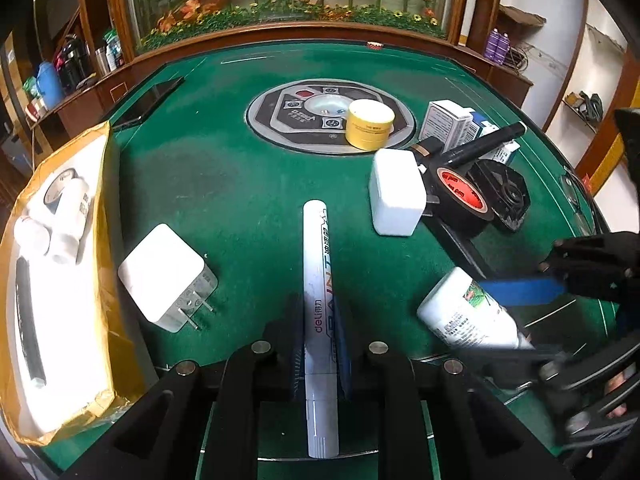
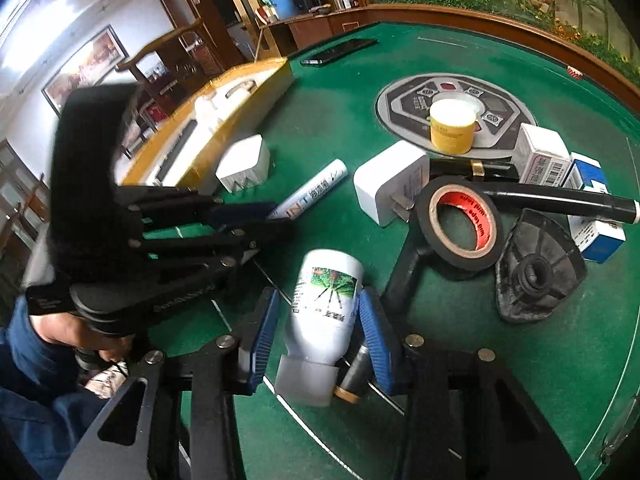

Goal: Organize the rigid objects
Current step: 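Grasp the white green-labelled bottle with the right tool, then carry the paint marker into the tray with the left tool while the right tool drops the bottle there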

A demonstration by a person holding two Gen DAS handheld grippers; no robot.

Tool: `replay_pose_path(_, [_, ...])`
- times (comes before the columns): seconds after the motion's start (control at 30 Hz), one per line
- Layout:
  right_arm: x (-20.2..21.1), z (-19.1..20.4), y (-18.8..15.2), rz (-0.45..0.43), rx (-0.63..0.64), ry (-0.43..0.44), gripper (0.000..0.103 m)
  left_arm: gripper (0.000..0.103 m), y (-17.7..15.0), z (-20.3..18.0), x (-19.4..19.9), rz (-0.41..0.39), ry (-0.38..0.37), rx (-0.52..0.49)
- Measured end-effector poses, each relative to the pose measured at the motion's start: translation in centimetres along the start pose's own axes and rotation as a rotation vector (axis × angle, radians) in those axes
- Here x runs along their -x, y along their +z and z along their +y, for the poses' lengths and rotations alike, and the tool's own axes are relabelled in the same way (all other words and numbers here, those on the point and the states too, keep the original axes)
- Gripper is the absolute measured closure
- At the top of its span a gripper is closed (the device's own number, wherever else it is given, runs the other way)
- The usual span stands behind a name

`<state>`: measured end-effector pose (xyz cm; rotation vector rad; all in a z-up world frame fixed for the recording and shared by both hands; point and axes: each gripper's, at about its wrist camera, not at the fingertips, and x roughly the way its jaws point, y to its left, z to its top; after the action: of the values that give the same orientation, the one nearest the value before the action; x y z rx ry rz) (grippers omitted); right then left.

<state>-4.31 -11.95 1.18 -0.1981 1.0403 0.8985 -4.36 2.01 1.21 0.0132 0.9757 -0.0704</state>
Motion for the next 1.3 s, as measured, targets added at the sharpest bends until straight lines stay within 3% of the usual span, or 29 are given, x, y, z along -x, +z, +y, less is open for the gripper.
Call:
replay_pose_path(0.13, [-1.0,0.8,-0.3,0.011,0.038,-0.033,0.069,0.089,-0.1,0.2,0.0,-0.015,-0.012,0.006])
replay_pose_path(0.3, [0.3,-0.1,-0.1,-0.045,-0.008,-0.01,0.07,0.089,-0.2,0.9,0.5,-0.022,-0.057,0.06])
replay_pose_path(0.77, [2.6,-3.3,0.4,-0.162,-0.184,0.095,0.07,0.089,1.1,3.1,5.9,-0.152,-0.136,0.156])
replay_pose_path(1.3, [2.7,-2.6,1.2,-0.204,-0.192,0.202,0.069,0.089,-1.0,12.8,10.3,-0.275,-0.055,0.369])
